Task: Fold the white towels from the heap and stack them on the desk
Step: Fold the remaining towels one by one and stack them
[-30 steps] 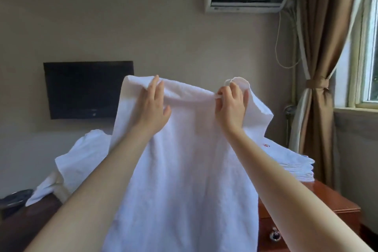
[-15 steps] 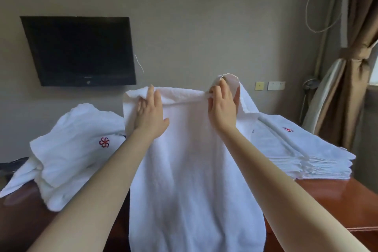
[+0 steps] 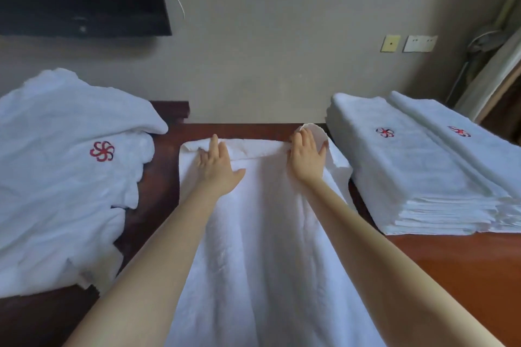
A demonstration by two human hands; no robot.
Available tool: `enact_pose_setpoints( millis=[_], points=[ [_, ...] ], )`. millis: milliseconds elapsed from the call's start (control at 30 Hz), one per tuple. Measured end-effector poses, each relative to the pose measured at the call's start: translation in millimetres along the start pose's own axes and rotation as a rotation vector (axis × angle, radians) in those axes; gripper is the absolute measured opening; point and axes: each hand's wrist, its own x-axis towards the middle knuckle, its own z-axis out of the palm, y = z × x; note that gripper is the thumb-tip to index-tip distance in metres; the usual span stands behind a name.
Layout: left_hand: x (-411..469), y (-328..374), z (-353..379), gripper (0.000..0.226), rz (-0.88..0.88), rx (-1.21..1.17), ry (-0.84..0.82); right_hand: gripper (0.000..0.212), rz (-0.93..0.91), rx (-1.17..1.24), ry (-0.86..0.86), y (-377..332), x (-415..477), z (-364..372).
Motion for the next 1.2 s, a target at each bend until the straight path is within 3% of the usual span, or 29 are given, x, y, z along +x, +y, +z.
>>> enact_pose_setpoints(
  millis=[167, 500, 633, 767, 1000, 1200],
  points=[
    [19, -22, 44, 0.090, -0.080, -0.018, -0.134, 0.029, 0.006, -0.031, -0.235, 20, -7, 47],
    [94, -58, 52, 0.084, 0.025, 0.034, -0.120, 0.029, -0.020, 0.073, -0.296, 22, 58, 90],
    [118, -62, 53, 0.077, 0.020, 0.007, -0.064, 0.031, -0.040, 0.048, -0.345, 21, 83, 100],
    [130, -66, 58, 0.067, 0.011, -0.061, 0.037, 0.032, -0.055, 0.053, -0.286, 20, 89, 105],
    [127, -62, 53, 0.065, 0.036, -0.047, 0.110, 0.047, -0.031, -0.063, -0.282, 34, 81, 85],
    [91, -31, 20, 0.062, 0.037, 0.097, 0.108, 0.045, -0.031, -0.085, -0.328, 16, 60, 43]
  ],
)
